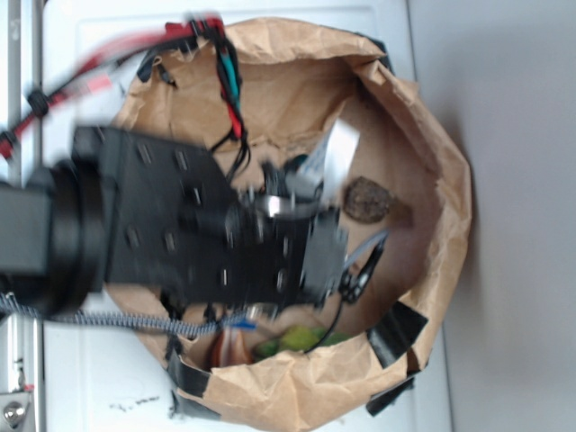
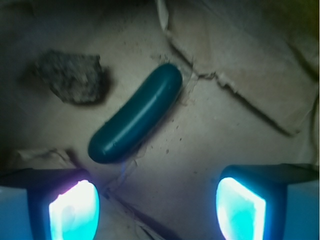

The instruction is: Grab the plastic pickle.

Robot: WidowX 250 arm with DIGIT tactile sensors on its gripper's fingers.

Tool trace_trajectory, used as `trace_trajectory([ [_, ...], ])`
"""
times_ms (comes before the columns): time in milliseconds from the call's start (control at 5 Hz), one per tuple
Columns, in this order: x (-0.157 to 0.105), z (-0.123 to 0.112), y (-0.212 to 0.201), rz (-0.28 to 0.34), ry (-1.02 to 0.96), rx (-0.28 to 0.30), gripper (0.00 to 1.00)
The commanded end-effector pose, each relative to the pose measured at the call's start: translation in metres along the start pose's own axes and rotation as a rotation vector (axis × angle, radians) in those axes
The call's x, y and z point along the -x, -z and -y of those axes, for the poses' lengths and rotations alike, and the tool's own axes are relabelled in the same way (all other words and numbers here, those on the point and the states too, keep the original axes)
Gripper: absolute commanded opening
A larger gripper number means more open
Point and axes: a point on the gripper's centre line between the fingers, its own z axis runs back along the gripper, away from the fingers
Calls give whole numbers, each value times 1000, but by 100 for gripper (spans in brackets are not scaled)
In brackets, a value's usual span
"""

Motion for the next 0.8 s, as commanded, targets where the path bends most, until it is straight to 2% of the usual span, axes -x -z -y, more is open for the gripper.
trace_trajectory([
  [0, -13, 4, 11, 5, -53, -36, 100],
  [400, -44, 8, -20, -101, -140, -2, 100],
  [600, -55, 2, -13, -103, -164, -15, 100],
])
